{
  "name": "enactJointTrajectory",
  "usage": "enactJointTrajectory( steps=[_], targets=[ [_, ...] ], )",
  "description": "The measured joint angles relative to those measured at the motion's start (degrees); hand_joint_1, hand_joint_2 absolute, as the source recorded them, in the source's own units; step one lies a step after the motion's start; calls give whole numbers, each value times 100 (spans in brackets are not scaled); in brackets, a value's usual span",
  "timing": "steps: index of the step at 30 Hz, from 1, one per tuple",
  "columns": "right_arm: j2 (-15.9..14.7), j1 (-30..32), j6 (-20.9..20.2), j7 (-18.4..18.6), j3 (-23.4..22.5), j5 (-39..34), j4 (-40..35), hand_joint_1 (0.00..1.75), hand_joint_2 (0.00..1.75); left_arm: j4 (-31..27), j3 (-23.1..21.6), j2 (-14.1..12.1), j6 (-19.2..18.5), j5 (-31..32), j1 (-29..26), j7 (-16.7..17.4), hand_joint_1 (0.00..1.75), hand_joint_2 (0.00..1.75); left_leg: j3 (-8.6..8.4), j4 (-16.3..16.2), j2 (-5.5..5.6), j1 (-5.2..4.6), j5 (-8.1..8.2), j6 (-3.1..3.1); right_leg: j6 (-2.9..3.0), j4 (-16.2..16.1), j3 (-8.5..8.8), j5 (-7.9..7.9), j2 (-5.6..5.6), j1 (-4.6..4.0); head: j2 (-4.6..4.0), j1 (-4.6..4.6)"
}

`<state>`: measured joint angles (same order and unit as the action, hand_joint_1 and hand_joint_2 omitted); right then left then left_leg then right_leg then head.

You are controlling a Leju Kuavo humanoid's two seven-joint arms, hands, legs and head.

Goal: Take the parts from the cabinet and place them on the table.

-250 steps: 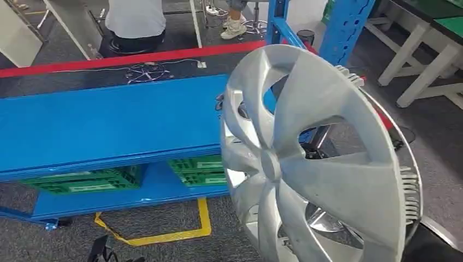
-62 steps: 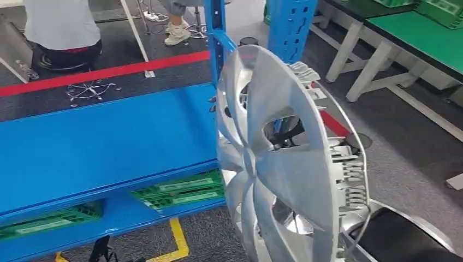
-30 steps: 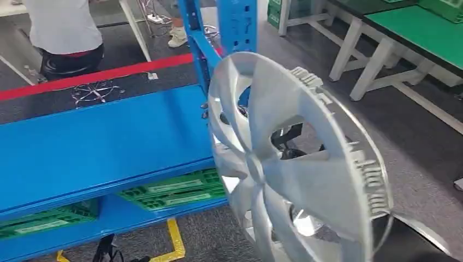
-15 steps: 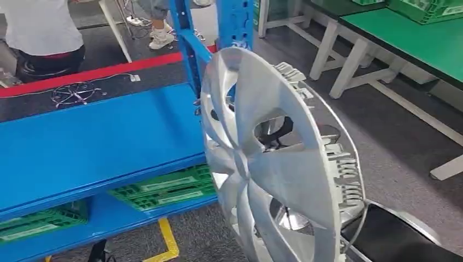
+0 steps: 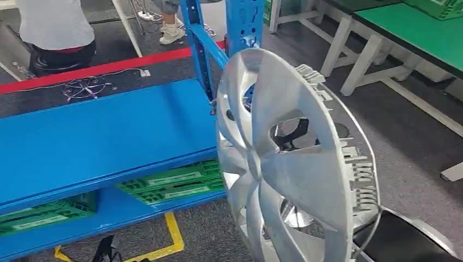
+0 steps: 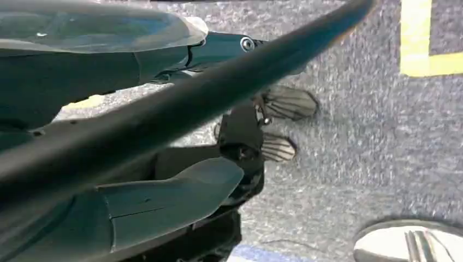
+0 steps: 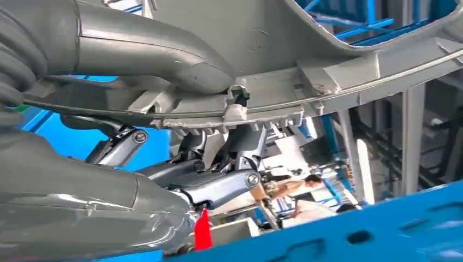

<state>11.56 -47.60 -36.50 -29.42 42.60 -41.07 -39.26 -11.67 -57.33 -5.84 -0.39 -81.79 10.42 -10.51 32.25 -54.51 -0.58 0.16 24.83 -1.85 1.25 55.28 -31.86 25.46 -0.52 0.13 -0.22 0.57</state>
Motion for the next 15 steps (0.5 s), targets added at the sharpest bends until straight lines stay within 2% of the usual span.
enactJointTrajectory(
  steps=[1, 2, 3, 4, 5, 6, 7, 9, 10, 11, 12, 14, 15],
  targets=[
    [0, -13, 0, 0, 0, 0, 2, 175, 175, 0, 0, 2, 0, 0, 6, 0, 0, 175, 36, -111, 13, 25, 111, -24, 19, -33, 37, -46, 6, 23, 0, -23],
    [0, -33, 0, -2, 0, 0, 2, 175, 175, 0, 0, 2, 0, 0, 9, 0, 0, 175, 202, -474, 18, 26, 347, -48, 42, -48, 22, -66, 8, 23, 0, -61],
    [0, -35, 0, -2, 0, 0, 2, 175, 175, 0, 0, 2, -2, 0, 12, 0, 0, 175, 440, -982, 19, 40, 597, -72, 52, -48, 2, -73, 12, 23, 0, -128],
    [0, -21, 0, 2, 2, 0, 2, 175, 175, 0, 0, 2, -2, 0, 6, 0, 0, 175, 676, -1485, 18, 49, 789, -91, 58, -47, -9, -78, 15, 19, 0, -147],
    [0, -3, 2, 4, 2, 0, 4, 175, 175, 0, 0, 4, -2, 0, -8, 0, 0, 175, 818, -1787, 19, 52, 853, -105, 60, -44, -19, -83, 15, 19, 0, -153],
    [0, 10, 2, 4, 2, 0, 13, 175, 175, 0, 0, 4, -2, 0, -19, 0, 0, 175, 830, -1788, 19, 60, 770, -110, 52, -40, -30, -90, 13, 21, 0, -177],
    [0, 15, 2, 2, 0, -4, 18, 175, 175, 0, 0, 2, 0, 0, -19, 0, 0, 175, 685, -1488, 19, 74, 568, -110, 42, -35, -35, -97, 6, 23, 0, -212],
    [0, 10, 0, 0, 0, -7, 15, 175, 175, 0, 0, -17, 2, 0, -7, 0, 0, 175, 137, -435, 19, 99, 77, -102, 24, -23, -35, -106, -5, 26, 0, -254],
    [0, -1, 0, 0, 0, -9, 15, 175, 175, 0, 0, -15, 0, 0, 4, 0, 0, 175, -52, -1, 25, 113, 22, -100, 3, -18, -43, -110, -8, 21, 0, -275],
    [0, -13, 0, -2, 0, -9, 15, 175, 175, 0, 0, -13, -4, 0, 20, 0, 0, 175, -62, 52, 27, 66, 2, -57, -37, 1, -77, -114, -21, -18, 0, -300],
    [0, -14, 0, 0, 0, -9, 15, 175, 175, 0, 0, -13, -4, 0, 19, 0, 0, 175, -41, 41, 26, 64, 0, -31, -60, -3, -87, -126, -19, -15, 0, -256],
    [0, -9, 0, 0, 0, -11, 15, 175, 175, 0, 0, -11, -4, 0, 12, 0, 0, 175, -27, 32, 28, 38, -18, 23, -109, -18, -85, -145, -14, -1, 0, -227],
    [0, -12, 0, 0, 0, -11, 15, 175, 175, 0, 0, -9, -4, 0, 12, 0, 0, 175, -33, 76, 13, 86, -54, 80, -147, 13, -111, -108, -10, -4, 0, -203]
  ],
)
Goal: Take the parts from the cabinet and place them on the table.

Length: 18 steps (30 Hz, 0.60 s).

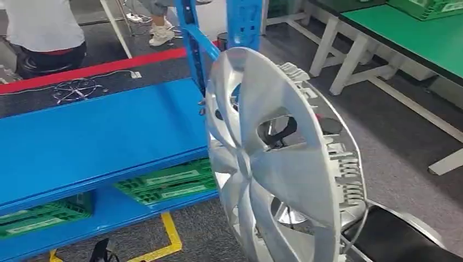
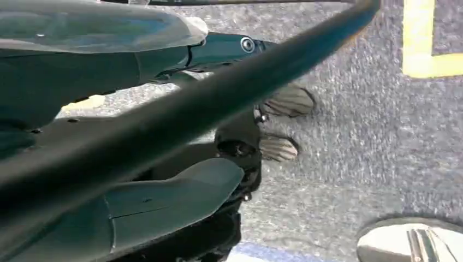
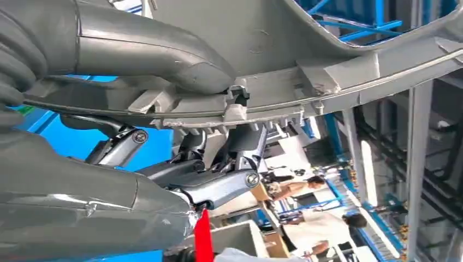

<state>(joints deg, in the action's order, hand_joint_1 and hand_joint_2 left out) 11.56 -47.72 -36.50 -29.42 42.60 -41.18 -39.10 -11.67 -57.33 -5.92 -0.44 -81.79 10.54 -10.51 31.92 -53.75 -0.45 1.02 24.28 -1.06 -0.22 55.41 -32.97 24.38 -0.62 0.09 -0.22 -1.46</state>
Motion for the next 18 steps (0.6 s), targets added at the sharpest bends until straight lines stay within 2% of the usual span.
enactJointTrajectory(
  steps=[1, 2, 4, 5, 6, 7, 9, 10, 11, 12, 14, 15, 16, 17, 18],
  targets=[
    [0, -1, 0, 0, 0, -2, 0, 175, 175, 0, 0, 0, 0, 0, 1, 0, 0, 175, 4, 3, -10, -7, -14, 30, -16, 152, -97, 151, 8, 17, 0, 4],
    [0, -2, 0, 0, 0, -2, 0, 175, 175, 0, 0, -2, 0, 0, 8, 0, 0, 175, 11, 2, -10, -10, -22, 73, -26, 554, -232, 423, 15, 19, 0, 63],
    [-2, 10, 0, 0, 0, -4, 2, 175, 175, 0, 0, -11, 0, 0, 7, 0, 0, 175, 43, -1, -14, -31, -36, 95, -48, 1591, -640, 901, 17, 20, 0, 135],
    [-2, 21, 0, 0, 0, -4, 4, 175, 175, 0, 0, -11, 0, 0, 1, 0, 0, 175, 54, -2, -14, -42, -45, 103, -49, 1924, -766, 1011, 17, 20, 0, 155],
    [-2, 39, 2, 0, 0, -4, 7, 175, 175, 0, 0, -9, 0, 0, -8, 0, 0, 175, 58, -3, -15, -48, -49, 106, -43, 1999, -773, 988, 18, 20, 0, 179],
    [-4, 48, 2, 2, 0, -4, 7, 175, 175, 0, 0, -9, 0, 0, -13, 0, 0, 175, 56, -5, -12, -52, -50, 105, -26, 1742, -615, 825, 19, 19, 0, 197],
    [-4, 33, 2, 2, 0, -4, 4, 175, 175, 0, 0, -4, 0, 0, -9, 0, 0, 175, 44, -20, -7, -53, -52, 100, 19, 645, -25, 319, 22, 17, 0, 242],
    [-4, 19, 2, 2, 0, -4, 4, 175, 175, 0, 0, 0, 0, 0, -8, 0, 0, 175, 48, -26, -7, -53, -49, 92, 44, 160, 195, 204, 27, 14, 0, 268],
    [-2, 2, 2, 0, 0, -4, 4, 175, 175, 0, 0, 0, 0, 0, 0, 0, 0, 175, 85, -56, -4, -89, -62, 46, 48, 24, 274, 251, 25, -23, 0, 271],
    [-2, -2, 0, 0, -2, -4, 2, 175, 175, 0, 0, -2, 0, 0, -2, 0, 0, 175, 127, -58, -1, -81, -90, 7, 57, 14, 293, 251, 16, -17, 0, 271],
    [-4, 21, 2, 0, -2, -4, 4, 175, 175, 0, 0, 0, 0, 0, -12, 0, 0, 175, 134, -40, -6, -64, -131, -56, 99, 19, 254, 222, -8, -26, 0, 234],
    [-4, 17, 2, 2, -2, -4, 2, 175, 175, 0, 0, -2, 0, 0, -10, 0, 0, 175, 136, -40, -3, -86, -142, -86, 145, -34, 259, 174, -4, -6, 0, 234],
    [-4, 11, 0, 0, -2, -4, 2, 175, 175, 0, 0, -7, -2, 0, -8, 0, 0, 175, 170, -145, 11, -60, -14, -107, 172, -79, 278, 129, 10, 23, 0, 227],
    [-4, -8, 0, -2, -2, -4, 2, 175, 175, 0, 0, -2, -2, 0, -5, 0, 0, 175, 308, -441, 15, -61, 216, -135, 202, -94, 251, 101, 15, 25, 0, 175],
    [-4, -12, 0, -2, -2, -4, 2, 175, 175, 0, 0, 0, -2, 0, -4, 0, 0, 175, 522, -923, 14, -48, 486, -167, 219, -93, 215, 82, 19, 23, 0, 120]
  ],
)
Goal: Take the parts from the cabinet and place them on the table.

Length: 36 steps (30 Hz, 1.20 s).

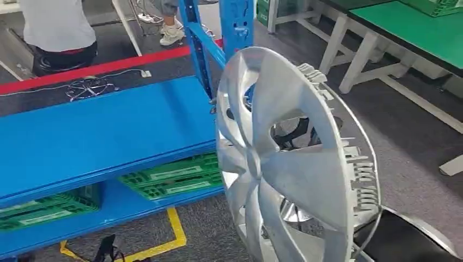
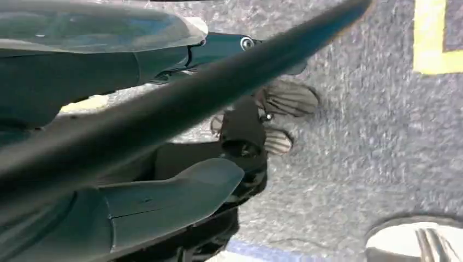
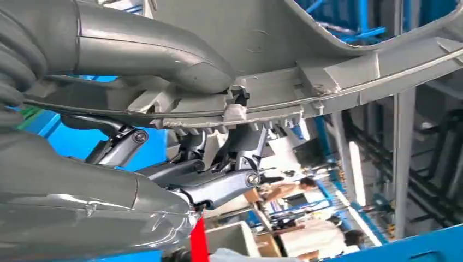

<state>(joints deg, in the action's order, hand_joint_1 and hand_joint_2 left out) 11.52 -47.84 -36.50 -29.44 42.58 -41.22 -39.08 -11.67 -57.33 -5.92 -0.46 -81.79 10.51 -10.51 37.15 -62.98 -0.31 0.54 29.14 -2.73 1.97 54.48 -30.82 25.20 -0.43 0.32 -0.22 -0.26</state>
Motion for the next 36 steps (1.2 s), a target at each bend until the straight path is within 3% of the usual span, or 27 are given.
enactJointTrajectory(
  steps=[2, 3, 4, 5, 7, 8, 11, 12, 13, 14, 16, 17, 18, 19, 20, 22, 23, 24, 27, 28, 29, 30, 32, 33, 34, 35, 36],
  targets=[
    [2, 25, 0, 4, 2, 0, 2, 175, 175, 0, 0, 2, 0, 0, -11, 0, 0, 175, 378, -881, -1, 11, 357, -40, 10, 3, -55, -32, 5, -14, 0, -48],
    [0, 32, 0, 4, 2, 0, 2, 175, 175, 0, 0, 7, 0, 0, -11, 0, 0, 175, 436, -1024, -1, 13, 364, -46, 8, 8, -81, -47, 5, -16, 0, -70],
    [2, 38, 0, 4, 2, 0, 2, 175, 175, 0, 0, 7, 0, 0, -15, 0, 0, 175, 338, -867, -1, 15, 236, -45, 2, 11, -99, -63, 1, -16, 0, -94],
    [0, 36, 0, 2, 2, 0, 2, 175, 175, 0, 0, 4, 0, 0, -17, 0, 0, 175, 100, -446, -1, 15, 9, -35, 0, 17, -109, -69, -4, -16, 0, -114],
    [2, 27, -2, -2, 2, 0, 2, 175, 175, 0, 0, -11, 2, 0, -1, 0, 0, 175, -552, 717, 1, 15, -446, 8, -19, 32, -111, -79, -10, -15, 0, -170],
    [0, 9, -2, -9, 0, 0, 0, 175, 175, 0, 0, -11, 2, 0, 17, 0, 0, 175, -642, 948, 4, -16, -391, 35, -53, 49, -149, -84, -12, -60, 0, -186],
    [2, 14, 0, -7, 2, 0, 0, 175, 175, 0, 0, -9, 2, 0, 20, 0, 0, 175, -586, 931, 0, -42, -438, 111, -127, 36, -165, -126, -2, -42, 0, -151],
    [0, 10, 2, -7, 0, 0, 0, 175, 175, 0, 0, -7, 2, 2, 21, 0, 0, 175, -585, 970, -7, -19, -476, 167, -160, 33, -175, -139, -5, -48, 0, -133],
    [0, 10, 2, -9, 0, 0, 0, 175, 175, 0, 0, -7, 2, 4, 24, 0, 0, 175, -593, 1012, -39, 18, -511, 207, -190, 125, -253, -38, -3, -36, 0, -127],
    [0, 4, 2, -7, -2, 0, 0, 175, 175, 0, 0, -7, 0, 13, 32, 0, 0, 175, -584, 1015, -36, 12, -527, 238, -214, 365, -339, 170, 1, -38, 0, -91],
    [0, 16, 0, -6, -2, 0, 2, 175, 175, 0, 0, -11, -2, 31, 43, 6, 0, 175, -555, 1013, -41, 2, -544, 269, -244, 1340, -697, 686, 3, -22, 0, -9],
    [-2, 26, 0, -7, -2, 0, 6, 175, 175, 0, 0, -11, -2, 33, 43, 17, 0, 175, -535, 1009, -44, 0, -556, 274, -256, 1791, -870, 866, 4, -21, 0, 0],
    [-4, 39, 0, -7, -2, 2, 15, 175, 175, 0, 0, -11, -2, 37, 40, 26, 0, 175, -518, 1005, -44, -2, -566, 272, -267, 2033, -949, 917, 4, -16, 0, 33],
    [-7, 49, -2, -7, -2, 2, 31, 175, 175, 2, 0, -7, 0, 35, 37, 28, 0, 175, -510, 999, -42, -1, -574, 264, -269, 1925, -864, 819, 6, -10, 0, 55],
    [-9, 52, -9, -9, -2, 2, 33, 175, 175, 0, 0, -7, 2, 35, 37, 28, 0, 175, -507, 990, -40, 2, -578, 257, -260, 1568, -658, 623, 7, -4, 0, 77],
    [-7, 29, -20, -26, -2, 15, 31, 175, 175, 0, 0, 4, 2, 35, 42, 28, 0, 175, -509, 963, -35, 3, -574, 244, -235, 434, -52, 121, 11, 14, 0, 129],
    [-7, 19, -26, -35, -6, 24, 33, 175, 175, 2, 0, 4, 2, 35, 44, 28, 0, 175, -480, 957, -35, -9, -583, 212, -221, 176, 71, 192, 11, 11, 0, 138],
    [-7, 4, -37, -42, -7, 28, 33, 175, 175, 0, 0, 2, 2, 35, 59, 28, 0, 175, -424, 897, -28, -32, -598, 176, -211, 52, 95, 177, 6, -1, 0, 142],
    [-11, 42, -57, -61, -22, 28, 35, 175, 175, 0, 0, 2, 2, 35, 43, 33, 0, 175, -356, 913, -32, -16, -679, 62, -120, 84, 40, 125, -22, -34, 0, 94],
    [-11, 38, -59, -61, -22, 33, 33, 175, 175, 0, 0, -2, 2, 35, 44, 33, 0, 175, -322, 871, -28, 2, -612, 39, -66, 24, 60, 77, -10, 15, 0, 90],
    [-11, 29, -61, -68, -24, 33, 33, 175, 175, 0, 0, 2, 2, 35, 49, 33, 0, 175, -249, 688, -18, 0, -440, 16, -44, 19, 39, 50, -3, 7, 0, 58],
    [-11, 14, -63, -70, -24, 33, 33, 175, 175, 0, 0, 9, 2, 35, 52, 33, 0, 175, -79, 290, -12, 1, -193, -6, -14, 21, 8, 28, 4, 7, 0, 5],
    [-11, 25, -68, -63, -24, 52, 33, 175, 175, 0, 0, 11, -2, 35, 45, 33, 0, 175, 370, -743, -11, 9, 276, -45, 5, 23, -60, -14, 8, -15, 0, -57],
    [-11, 41, -68, -59, -24, 52, 33, 175, 175, 0, 0, 18, -2, 35, 37, 33, 0, 175, 498, -1052, -11, 8, 355, -50, 6, 27, -94, -37, 7, -24, 0, -81],
    [-11, 52, -68, -59, -24, 52, 35, 175, 175, 0, 0, 17, -2, 35, 30, 33, 0, 175, 461, -1017, -10, 8, 293, -40, 6, 29, -119, -54, 4, -31, 0, -107],
    [-11, 52, -68, -59, -24, 52, 37, 175, 175, 2, 0, 17, -2, 35, 29, 33, 0, 175, 293, -733, -10, 5, 129, -23, 7, 34, -142, -69, -3, -36, 0, -124],
    [-11, 50, -68, -59, -24, 52, 37, 175, 175, 0, 0, 15, -2, 35, 29, 33, 0, 175, -14, -197, -8, -2, -113, 6, -6, 37, -156, -86, -13, -41, 0, -142]
  ],
)
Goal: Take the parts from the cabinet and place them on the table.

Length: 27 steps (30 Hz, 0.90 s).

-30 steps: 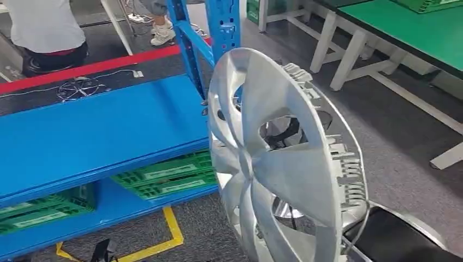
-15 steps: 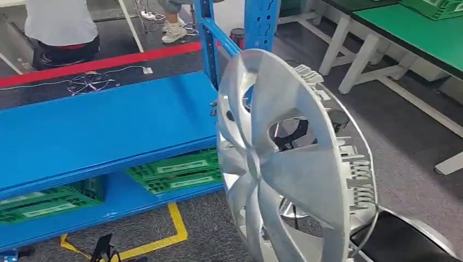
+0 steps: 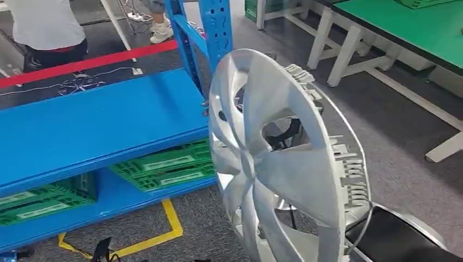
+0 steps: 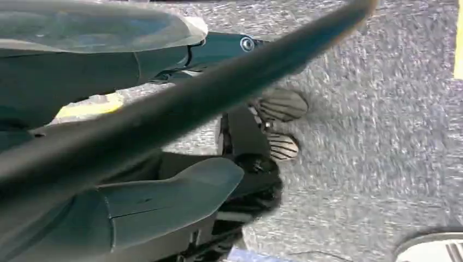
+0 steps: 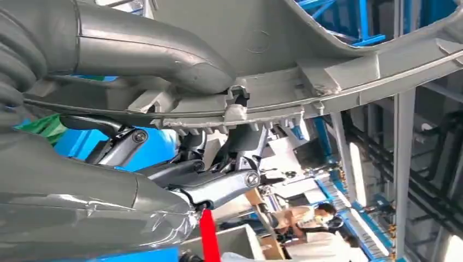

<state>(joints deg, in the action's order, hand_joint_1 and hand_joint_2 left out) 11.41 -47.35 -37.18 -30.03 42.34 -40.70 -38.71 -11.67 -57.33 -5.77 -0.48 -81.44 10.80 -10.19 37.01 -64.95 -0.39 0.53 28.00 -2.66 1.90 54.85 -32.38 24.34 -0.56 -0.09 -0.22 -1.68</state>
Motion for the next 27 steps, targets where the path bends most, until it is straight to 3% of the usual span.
enactJointTrajectory(
  steps=[1, 2, 3, 6, 7, 8, 9, 11, 12, 13, 14, 16, 17, 18, 19, 21, 22, 23, 24, 26, 27],
  targets=[
    [0, -2, 0, -2, -2, 0, -4, 175, 175, 0, 0, -2, 0, 0, 7, 0, 0, 175, -354, 610, 1, -8, -225, 40, -4, 0, -2, -8, -2, -2, 0, -24],
    [0, -8, 0, -2, -4, 0, -4, 175, 175, 0, 0, -7, 0, 0, 18, 0, 0, 175, -608, 1072, 10, -24, -288, 92, -23, 0, -8, -23, -1, -1, 0, -39],
    [0, -13, 0, -7, -7, 0, -4, 175, 175, 0, 0, -13, 0, 0, 28, 0, 0, 175, -618, 1157, -5, -59, -310, 113, -50, 17, -39, -36, -2, -44, 0, -46],
    [0, -2, 2, 0, -9, 11, -4, 175, 175, 0, 0, -11, -4, 0, 26, 0, 0, 175, -588, 1156, -2, -77, -346, 166, -123, -10, -46, -83, 11, -22, 0, -22],
    [0, -7, 2, -2, -13, 11, -4, 175, 175, 0, 0, -7, -2, -2, 21, 0, 0, 175, -597, 1244, -21, -14, -407, 222, -151, 15, -71, -64, 4, -50, 0, -2],
    [0, -8, 2, -7, -22, 9, -4, 175, 175, 0, 0, 2, -2, 0, 23, 2, 0, 175, -594, 1256, -50, -15, -435, 237, -176, 155, -175, 95, 14, -33, 0, 2],
    [-2, -12, 2, -7, -33, 11, -4, 175, 175, 0, 0, 0, -2, 0, 30, 2, 0, 175, -571, 1255, -50, -12, -454, 270, -197, 504, -285, 359, 15, -26, 0, 53],
    [-4, 12, 11, -4, -44, 11, -4, 175, 175, 2, 0, 0, 2, 4, 28, 2, 0, 175, -525, 1252, -52, -18, -482, 289, -245, 1554, -657, 877, 16, 5, 0, 114],
    [-9, 34, 13, -7, -50, 13, -4, 175, 175, 0, 0, 0, 9, 7, 25, 2, 0, 175, -499, 1245, -52, -17, -500, 281, -261, 1922, -781, 1012, 16, 14, 0, 125],
    [-13, 58, 17, -4, -55, 15, -4, 175, 175, 0, 0, 0, 13, 9, 20, 2, 0, 175, -479, 1242, -51, -12, -517, 273, -278, 1988, -770, 997, 18, 31, 0, 146],
    [-13, 67, 22, -2, -57, 17, -4, 175, 175, 0, 0, 2, 13, 9, 17, 2, 0, 175, -465, 1236, -49, -7, -528, 261, -287, 1727, -601, 845, 20, 51, 0, 177],
    [-13, 53, 22, -4, -61, 17, -6, 175, 175, 0, 0, 15, 13, 11, 22, 2, 0, 175, -456, 1200, -46, 5, -533, 244, -295, 671, 3, 376, 31, 82, 0, 225],
    [-13, 44, 22, -4, -66, 17, -7, 175, 175, 0, 0, 17, 13, 11, 25, 2, 0, 175, -449, 1173, -47, 6, -525, 220, -297, 162, 254, 256, 34, 93, 0, 245],
    [-13, 34, 22, -7, -70, 20, -7, 175, 175, 0, 0, 15, 13, 11, 34, 2, 0, 175, -404, 1134, -43, -28, -534, 171, -282, 17, 315, 323, 29, 50, 0, 271],
    [-13, 31, 20, -9, -77, 22, -7, 175, 175, 0, 0, 11, 15, 11, 39, 2, 0, 175, -353, 1119, -35, -26, -572, 128, -249, 14, 337, 319, 20, 65, 0, 245],
    [-15, 57, 24, -7, -85, 28, -7, 175, 175, 0, 0, 13, 15, 11, 28, 4, 0, 175, -328, 1127, -43, -5, -627, 52, -186, 33, 282, 274, -3, 28, 0, 203],
    [-13, 55, 26, -5, -87, 35, -7, 175, 175, 2, 0, 9, 17, 11, 24, 5, 0, 175, -314, 1121, -39, -11, -636, 27, -127, -9, 276, 233, 1, 44, 0, 212],
    [-13, 46, 26, -7, -87, 35, -7, 175, 175, 0, 0, 11, 17, 11, 26, 7, 0, 175, -268, 1012, -23, 15, -503, 5, -94, -33, 277, 185, 17, 70, 0, 204],
    [-13, 30, 26, -11, -90, 33, -7, 175, 175, 0, 0, 15, 17, 13, 30, 7, 0, 175, -126, 706, -14, 15, -253, -19, -57, -37, 232, 153, 19, 71, 0, 151],
    [-13, 33, 26, -9, -90, 35, -7, 175, 175, 0, 0, 17, 17, 13, 30, 6, 0, 175, 316, -326, -11, 25, 274, -65, -38, -34, 139, 98, 24, 51, 0, 61],
    [-13, 49, 26, -4, -90, 37, -7, 175, 175, 0, 0, 20, 17, 13, 24, 7, 0, 175, 490, -754, -10, 24, 431, -70, -36, -32, 97, 71, 24, 42, 0, 46]
  ],
)
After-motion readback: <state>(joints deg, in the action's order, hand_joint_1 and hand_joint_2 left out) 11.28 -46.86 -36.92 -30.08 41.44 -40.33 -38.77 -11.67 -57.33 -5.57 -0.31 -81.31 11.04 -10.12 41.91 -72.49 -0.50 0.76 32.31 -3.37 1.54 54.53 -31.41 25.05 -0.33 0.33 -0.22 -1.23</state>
